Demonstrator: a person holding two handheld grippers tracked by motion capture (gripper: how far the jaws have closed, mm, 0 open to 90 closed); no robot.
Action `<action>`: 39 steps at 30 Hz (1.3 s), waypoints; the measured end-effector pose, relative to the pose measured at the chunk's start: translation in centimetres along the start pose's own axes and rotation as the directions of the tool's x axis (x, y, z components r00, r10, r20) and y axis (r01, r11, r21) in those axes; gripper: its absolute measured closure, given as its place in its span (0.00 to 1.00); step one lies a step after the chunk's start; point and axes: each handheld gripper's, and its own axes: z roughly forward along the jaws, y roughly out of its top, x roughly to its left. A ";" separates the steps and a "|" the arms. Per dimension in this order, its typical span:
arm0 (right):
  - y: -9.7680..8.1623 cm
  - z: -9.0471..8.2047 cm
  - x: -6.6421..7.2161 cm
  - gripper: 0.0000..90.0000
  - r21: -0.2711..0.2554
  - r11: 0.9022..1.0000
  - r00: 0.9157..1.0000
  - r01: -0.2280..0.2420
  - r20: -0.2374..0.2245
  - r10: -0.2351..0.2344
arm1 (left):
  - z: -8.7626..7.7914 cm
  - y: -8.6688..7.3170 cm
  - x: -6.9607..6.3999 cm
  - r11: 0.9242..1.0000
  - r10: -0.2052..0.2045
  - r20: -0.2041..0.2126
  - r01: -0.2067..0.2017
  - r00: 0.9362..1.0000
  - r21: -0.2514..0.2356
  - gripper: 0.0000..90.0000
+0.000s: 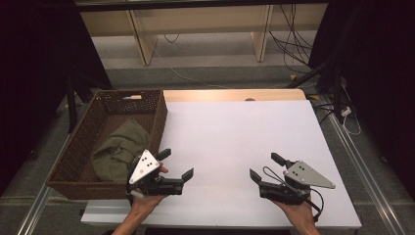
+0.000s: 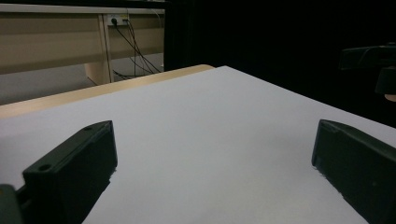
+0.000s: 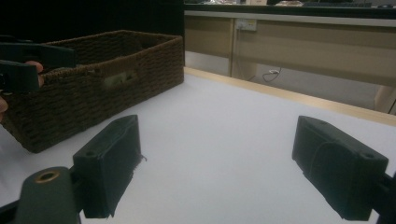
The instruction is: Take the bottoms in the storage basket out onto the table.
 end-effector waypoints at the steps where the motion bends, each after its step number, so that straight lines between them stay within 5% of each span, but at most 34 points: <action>1: 0.0 0.0 0.0 0.18 -0.001 1.000 1.000 -0.001 -0.001 0.001 | 0.1 0.0 -0.1 1.000 -0.001 0.003 0.001 1.000 0.001 0.00; 39: -0.1 0.3 0.0 0.18 0.023 1.000 1.000 0.018 0.009 -0.018 | 0.8 1.1 0.2 1.000 0.005 -0.018 -0.005 1.000 0.014 0.00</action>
